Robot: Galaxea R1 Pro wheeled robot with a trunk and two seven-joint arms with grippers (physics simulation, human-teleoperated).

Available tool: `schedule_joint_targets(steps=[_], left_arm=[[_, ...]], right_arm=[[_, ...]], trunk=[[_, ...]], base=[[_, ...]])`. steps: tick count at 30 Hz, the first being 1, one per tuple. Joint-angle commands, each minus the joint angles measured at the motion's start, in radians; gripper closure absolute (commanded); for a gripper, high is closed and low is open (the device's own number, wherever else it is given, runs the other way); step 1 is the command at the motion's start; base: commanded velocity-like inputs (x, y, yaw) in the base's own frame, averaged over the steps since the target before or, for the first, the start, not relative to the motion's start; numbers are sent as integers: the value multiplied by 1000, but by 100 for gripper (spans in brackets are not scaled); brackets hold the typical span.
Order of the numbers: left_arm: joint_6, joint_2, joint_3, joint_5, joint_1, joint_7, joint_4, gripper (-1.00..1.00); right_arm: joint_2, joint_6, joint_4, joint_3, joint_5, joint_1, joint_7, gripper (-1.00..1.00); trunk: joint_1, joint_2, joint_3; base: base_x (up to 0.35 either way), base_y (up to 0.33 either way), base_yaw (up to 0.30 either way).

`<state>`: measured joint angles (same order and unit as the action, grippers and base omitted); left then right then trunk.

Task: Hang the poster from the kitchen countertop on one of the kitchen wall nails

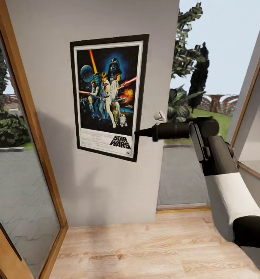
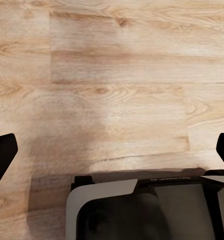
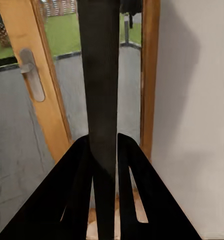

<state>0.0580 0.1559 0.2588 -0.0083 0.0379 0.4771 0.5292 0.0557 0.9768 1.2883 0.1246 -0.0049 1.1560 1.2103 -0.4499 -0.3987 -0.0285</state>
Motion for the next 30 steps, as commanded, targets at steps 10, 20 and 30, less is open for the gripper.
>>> schedule_joint_targets(steps=[10,20,30], left_arm=[[1,1,4,-1,0,5,0,-100],[0,1,4,-1,0,4,0,-100],[0,1,4,-1,0,3,0,-100]], right_arm=[[-7,18,-145,12,-18,108,118,100],[14,-82,-151,25,-12,105,265,100],[31,-104,-167,26,-7,101,286,100]], trunk=[[0,-1,0],[0,-1,0],[0,-1,0]], base=[[0,0,0],[0,0,0],[0,0,0]])
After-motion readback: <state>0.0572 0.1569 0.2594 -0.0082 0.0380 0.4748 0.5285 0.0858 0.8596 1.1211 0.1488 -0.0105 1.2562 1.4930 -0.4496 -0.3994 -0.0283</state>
